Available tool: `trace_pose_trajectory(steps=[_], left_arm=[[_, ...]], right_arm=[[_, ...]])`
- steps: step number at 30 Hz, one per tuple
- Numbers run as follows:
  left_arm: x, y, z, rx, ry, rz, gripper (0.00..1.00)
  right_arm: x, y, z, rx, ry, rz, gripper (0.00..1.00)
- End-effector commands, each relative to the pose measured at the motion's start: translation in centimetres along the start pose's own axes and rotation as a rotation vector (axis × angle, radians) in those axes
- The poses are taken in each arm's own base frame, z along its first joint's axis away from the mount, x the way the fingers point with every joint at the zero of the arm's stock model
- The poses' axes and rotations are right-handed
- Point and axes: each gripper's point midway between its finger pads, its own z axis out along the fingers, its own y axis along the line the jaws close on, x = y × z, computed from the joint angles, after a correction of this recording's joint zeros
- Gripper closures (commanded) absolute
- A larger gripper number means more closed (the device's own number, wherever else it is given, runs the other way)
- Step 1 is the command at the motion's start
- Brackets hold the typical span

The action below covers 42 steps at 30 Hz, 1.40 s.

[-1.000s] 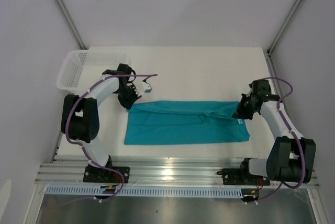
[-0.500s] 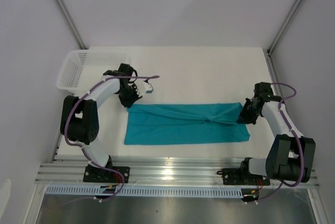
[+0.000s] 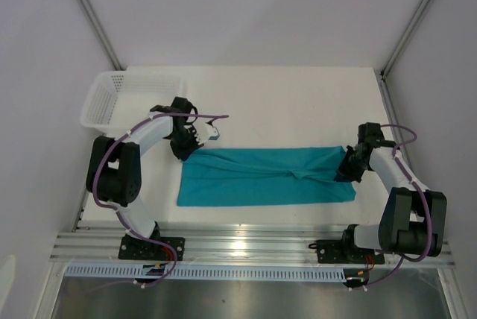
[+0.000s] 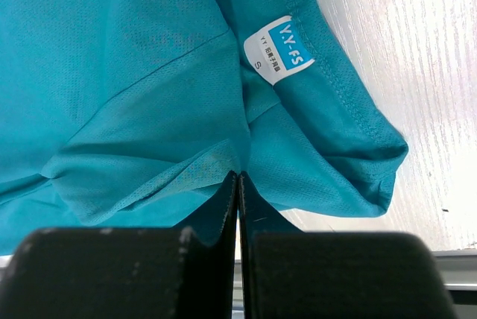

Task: Roll the t-shirts
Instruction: Fold the tshirt

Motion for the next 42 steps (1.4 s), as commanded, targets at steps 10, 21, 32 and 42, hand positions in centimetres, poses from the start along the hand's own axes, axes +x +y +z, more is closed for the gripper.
trace_pose_trajectory(steps=[10,21,32,42], left_arm=[[0.5,-3.1,-1.4,0.113,-0.007,0.074,0.54],[-4.9,-1.3,-6.0,0.05,-0.18,0.028,0.57],[-7.7,0.7,0.8,-0.061,-0.118,-0.152,0.52],[-2.7,-1.4,2.7,-0.049,0.053,-0.153,0.55]], right_arm=[[0.2,-0.8,-0.5,0.058,0.017,0.009,0.57],[-5.6,2.8,-6.2,0.055,-0.282,-0.12,0.79],[0.3,15.2,1.6,-0.299,-0.07,-0.365,0.98],[5.9,10.8,5.1,-0.205,0.116,-0.33,1.0]])
